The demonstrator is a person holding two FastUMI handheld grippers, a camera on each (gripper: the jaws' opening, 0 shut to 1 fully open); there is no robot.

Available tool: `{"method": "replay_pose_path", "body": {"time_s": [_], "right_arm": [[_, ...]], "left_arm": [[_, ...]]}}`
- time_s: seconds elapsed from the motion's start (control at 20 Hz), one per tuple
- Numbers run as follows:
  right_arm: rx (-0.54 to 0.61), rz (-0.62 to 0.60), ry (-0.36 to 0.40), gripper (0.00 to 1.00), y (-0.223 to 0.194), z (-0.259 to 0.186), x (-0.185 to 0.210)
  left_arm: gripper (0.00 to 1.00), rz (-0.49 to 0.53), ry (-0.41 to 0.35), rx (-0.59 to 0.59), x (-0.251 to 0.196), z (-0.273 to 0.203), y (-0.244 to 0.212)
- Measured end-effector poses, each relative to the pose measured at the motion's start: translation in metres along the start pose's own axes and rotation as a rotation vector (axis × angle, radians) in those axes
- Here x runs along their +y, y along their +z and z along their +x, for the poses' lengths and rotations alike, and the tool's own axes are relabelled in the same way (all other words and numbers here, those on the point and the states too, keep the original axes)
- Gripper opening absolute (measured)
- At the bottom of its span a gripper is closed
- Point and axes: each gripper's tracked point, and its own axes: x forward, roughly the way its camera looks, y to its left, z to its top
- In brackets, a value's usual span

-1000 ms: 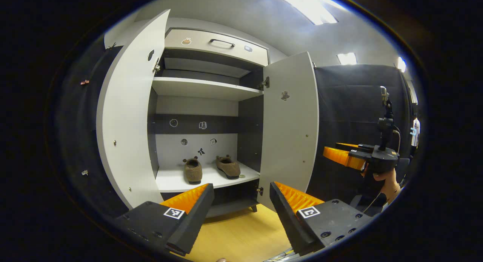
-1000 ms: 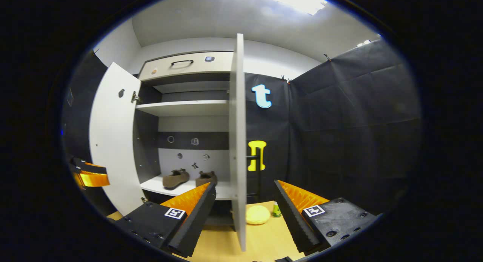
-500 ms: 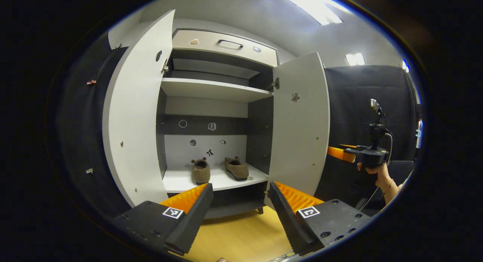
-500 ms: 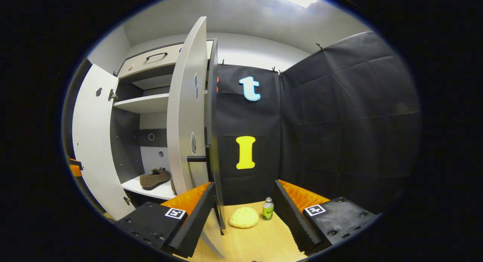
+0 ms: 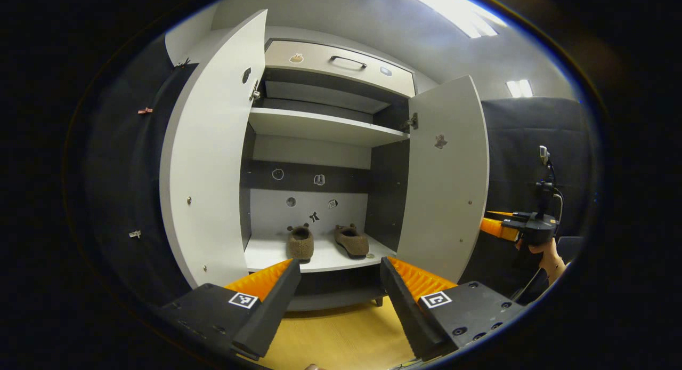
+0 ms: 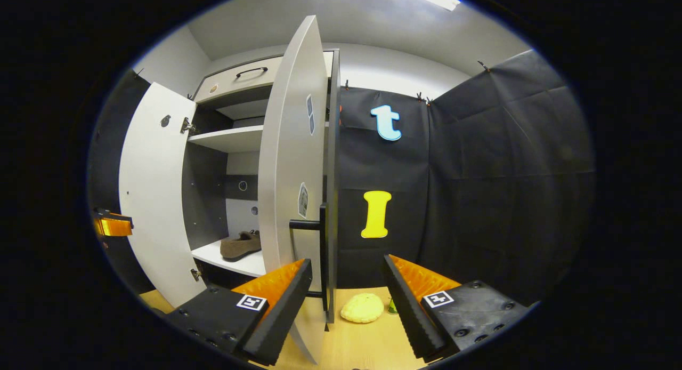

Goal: Grab one shoe with the right hand and put it into the shoe cabinet, grab the other shoe with the left hand and put it into the shoe cabinet; then close the right door with the right hand and the left door with the left hand.

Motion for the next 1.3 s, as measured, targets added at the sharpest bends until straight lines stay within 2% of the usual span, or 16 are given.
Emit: {"method": "replay_pose_path", "body": {"time_s": [0.1, 0.35, 0.55, 0.65, 0.9, 1.05, 1.3], "right_arm": [[0.017, 0.047, 0.045, 0.91, -0.004, 0.002, 0.017], [0.028, 0.046, 0.202, 0.95, -0.010, 0.018, 0.082], [0.047, 0.093, 0.327, 0.95, -0.021, 0.047, 0.138], [0.057, 0.082, 0.357, 0.97, -0.027, 0.065, 0.166], [0.017, 0.011, 0.329, 0.96, -0.030, 0.107, 0.197], [0.019, 0.049, 0.298, 0.95, -0.031, 0.127, 0.208], [0.009, 0.082, 0.211, 0.95, -0.034, 0.154, 0.221]], "left_arm": [[0.95, 0.013, 0.013, 0.008, 0.004, 0.000, -0.001], [0.95, 0.025, 0.043, 0.019, 0.012, -0.005, -0.004], [0.95, 0.036, 0.127, 0.044, 0.037, -0.024, -0.011], [0.95, 0.030, 0.174, 0.054, 0.049, -0.038, -0.014], [0.95, 0.017, 0.331, 0.056, 0.085, -0.081, -0.015], [0.95, -0.003, 0.422, 0.050, 0.113, -0.103, -0.017], [0.95, 0.007, 0.510, 0.001, 0.157, -0.113, -0.003]]}}
